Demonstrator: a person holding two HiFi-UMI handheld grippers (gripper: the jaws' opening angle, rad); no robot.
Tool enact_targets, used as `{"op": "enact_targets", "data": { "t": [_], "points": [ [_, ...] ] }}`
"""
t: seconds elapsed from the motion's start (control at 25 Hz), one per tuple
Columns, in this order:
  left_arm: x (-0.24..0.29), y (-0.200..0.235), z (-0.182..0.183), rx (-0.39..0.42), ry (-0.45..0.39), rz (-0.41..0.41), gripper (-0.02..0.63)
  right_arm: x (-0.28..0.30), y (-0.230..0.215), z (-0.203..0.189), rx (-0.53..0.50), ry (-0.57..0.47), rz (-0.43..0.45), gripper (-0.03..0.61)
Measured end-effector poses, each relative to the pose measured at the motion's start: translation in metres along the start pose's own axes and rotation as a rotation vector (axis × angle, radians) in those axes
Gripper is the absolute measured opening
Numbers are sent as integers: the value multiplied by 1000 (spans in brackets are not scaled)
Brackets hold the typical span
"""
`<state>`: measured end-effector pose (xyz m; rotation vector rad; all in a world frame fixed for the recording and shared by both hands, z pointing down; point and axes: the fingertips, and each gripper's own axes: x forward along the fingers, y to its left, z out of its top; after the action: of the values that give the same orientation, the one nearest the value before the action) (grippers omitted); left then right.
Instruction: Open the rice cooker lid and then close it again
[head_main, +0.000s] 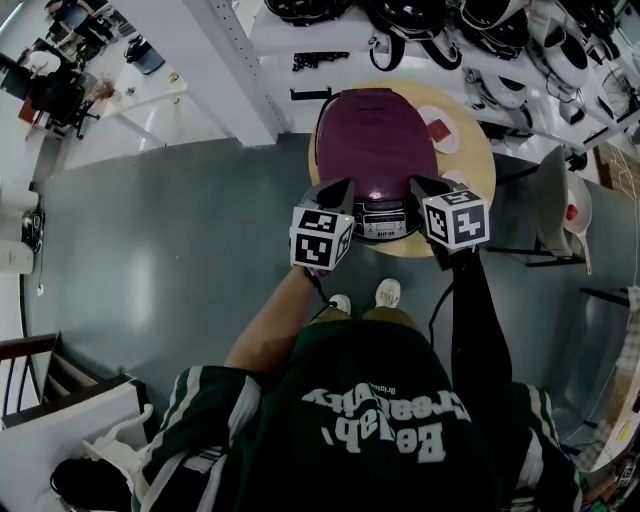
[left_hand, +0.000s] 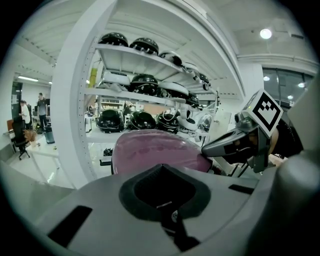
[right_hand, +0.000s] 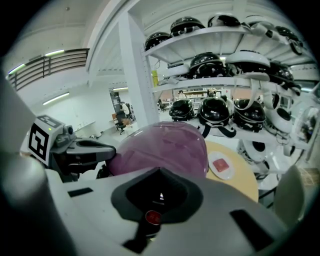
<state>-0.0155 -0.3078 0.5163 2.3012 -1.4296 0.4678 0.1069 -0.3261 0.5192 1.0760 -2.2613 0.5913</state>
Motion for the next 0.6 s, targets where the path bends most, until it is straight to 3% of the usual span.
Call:
{"op": "enact_targets", "data": {
  "t": [0.4, 0.6],
  "points": [
    [2, 1, -3, -7, 3, 4, 0, 3, -1, -3, 10, 4, -3, 5],
    [3, 2, -5, 2, 1, -20, 0, 5, 3, -4, -57, 14, -101, 5]
  ]
}}
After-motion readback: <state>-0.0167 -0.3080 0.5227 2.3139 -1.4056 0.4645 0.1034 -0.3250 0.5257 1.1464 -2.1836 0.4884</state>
